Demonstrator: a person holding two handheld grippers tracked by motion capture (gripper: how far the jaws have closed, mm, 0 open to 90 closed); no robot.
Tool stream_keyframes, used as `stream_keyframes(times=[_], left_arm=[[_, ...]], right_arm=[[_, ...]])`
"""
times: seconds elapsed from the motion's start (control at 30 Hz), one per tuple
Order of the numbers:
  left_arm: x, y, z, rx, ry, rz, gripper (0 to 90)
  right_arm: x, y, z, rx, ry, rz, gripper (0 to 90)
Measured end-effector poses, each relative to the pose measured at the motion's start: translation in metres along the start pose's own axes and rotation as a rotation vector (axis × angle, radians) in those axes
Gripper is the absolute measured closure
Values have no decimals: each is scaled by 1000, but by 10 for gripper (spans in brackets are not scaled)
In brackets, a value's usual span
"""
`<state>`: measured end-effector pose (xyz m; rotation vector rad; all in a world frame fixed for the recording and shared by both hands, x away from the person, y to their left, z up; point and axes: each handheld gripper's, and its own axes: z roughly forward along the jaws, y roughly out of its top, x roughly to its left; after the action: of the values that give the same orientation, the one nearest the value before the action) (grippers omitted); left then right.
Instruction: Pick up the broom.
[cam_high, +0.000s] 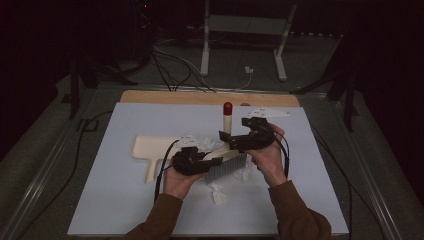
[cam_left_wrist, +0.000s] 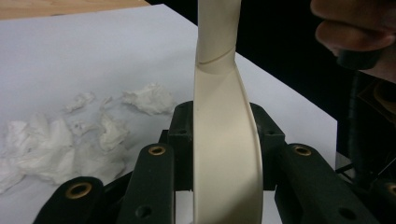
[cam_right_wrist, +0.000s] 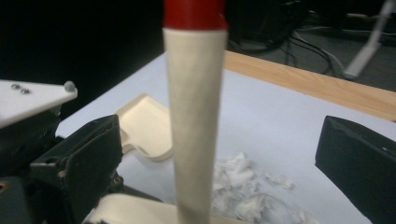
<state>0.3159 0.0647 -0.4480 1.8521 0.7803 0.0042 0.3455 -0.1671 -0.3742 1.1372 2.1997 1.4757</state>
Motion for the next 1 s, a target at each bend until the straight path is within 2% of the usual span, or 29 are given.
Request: stream_keyframes(times=[0.13, 0.23, 0.37, 0.47, 0.57, 0.63, 0.67, 0.87, 0.9, 0.93, 1.0], left_arm=[[3, 1, -6, -3, 5, -2, 691], [8, 2, -13, -16, 10, -4, 691], [11, 2, -20, -20, 7, 5, 691], [13, 3, -26, -25, 1, 20, 691], [16, 4, -31, -25, -8, 31, 691], [17, 4, -33, -22, -5, 32, 691], [19, 4, -34, -19, -9, 34, 691], [22, 4, -40, -11, -46, 64, 691], [23, 4, -41, -11, -48, 67, 691], [24, 4, -42, -10, -54, 67, 691], [27, 5, -45, -15, -69, 61, 692]], right_arm=[[-10, -4, 0, -18, 63, 9, 0], [-17, -7, -1, -33, 67, 7, 0], [-26, -10, -3, -39, 85, 32, 0], [-34, -12, -4, 4, 95, 61, 19], [-39, -15, -4, 8, 117, 66, 9], [-39, -15, -4, 12, 114, 61, 8], [-40, -16, -3, 29, 97, 44, 1], [-41, -18, 1, 73, 109, 3, 1], [-41, -19, 3, 82, 130, -10, 2], [-41, -19, 3, 82, 130, -10, 2], [-39, -20, 7, 103, 159, -47, 2]])
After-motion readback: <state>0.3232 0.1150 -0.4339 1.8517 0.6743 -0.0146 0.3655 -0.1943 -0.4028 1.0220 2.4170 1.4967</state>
